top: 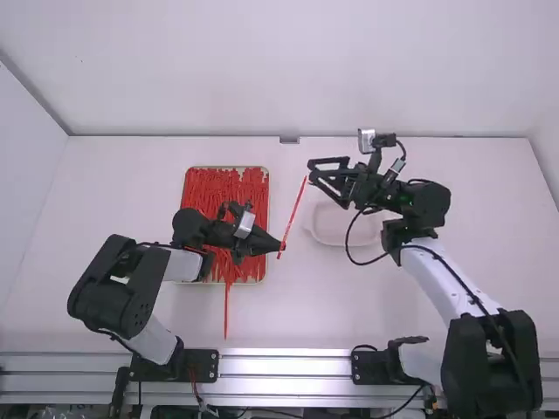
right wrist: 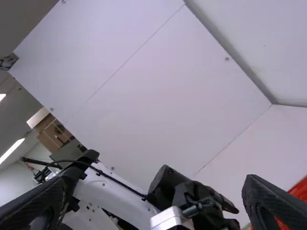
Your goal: Fasten the cable tie
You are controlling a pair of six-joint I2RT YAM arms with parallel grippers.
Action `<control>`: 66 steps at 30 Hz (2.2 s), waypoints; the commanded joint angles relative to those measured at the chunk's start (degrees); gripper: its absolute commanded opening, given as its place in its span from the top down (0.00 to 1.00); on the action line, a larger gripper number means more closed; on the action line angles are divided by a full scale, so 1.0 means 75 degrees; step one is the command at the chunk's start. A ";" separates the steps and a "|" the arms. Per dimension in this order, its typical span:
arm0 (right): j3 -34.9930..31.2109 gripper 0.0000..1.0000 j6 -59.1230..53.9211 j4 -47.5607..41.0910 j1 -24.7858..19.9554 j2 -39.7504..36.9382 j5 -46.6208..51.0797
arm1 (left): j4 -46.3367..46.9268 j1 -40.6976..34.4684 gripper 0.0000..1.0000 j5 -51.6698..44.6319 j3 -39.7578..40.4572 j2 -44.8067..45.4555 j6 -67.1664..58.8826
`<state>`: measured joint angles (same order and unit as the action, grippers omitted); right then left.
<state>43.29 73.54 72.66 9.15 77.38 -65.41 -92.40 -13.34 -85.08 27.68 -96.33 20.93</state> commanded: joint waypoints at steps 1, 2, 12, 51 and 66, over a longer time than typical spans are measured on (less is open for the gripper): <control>0.0233 0.02 0.0026 0.0052 -0.0289 -0.0131 -0.0289 | -0.0044 -0.0020 0.98 -0.0111 0.0029 -0.0070 -0.0117; 0.0233 0.02 0.0026 0.0055 -0.0329 -0.0131 -0.0312 | -0.0044 -0.0020 0.98 -0.0111 0.0032 -0.0070 -0.0117; 0.0219 0.02 -0.0595 -0.0979 -0.0845 -0.0131 -0.0947 | -0.0044 0.0364 0.98 -0.0166 0.0866 -0.0067 0.0586; 0.0221 0.21 -0.3179 -0.3520 0.1411 -0.0131 0.1241 | -0.0006 0.0414 0.98 0.0000 0.2984 -0.0026 0.1294; 0.0221 1.00 -0.3133 -0.3544 0.1530 -0.0131 0.1326 | 0.0029 0.0274 0.98 0.0012 0.2911 -0.0026 0.1268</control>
<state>43.55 50.35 46.26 20.58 76.79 -55.40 -91.39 -11.11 -85.34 48.86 -96.75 30.44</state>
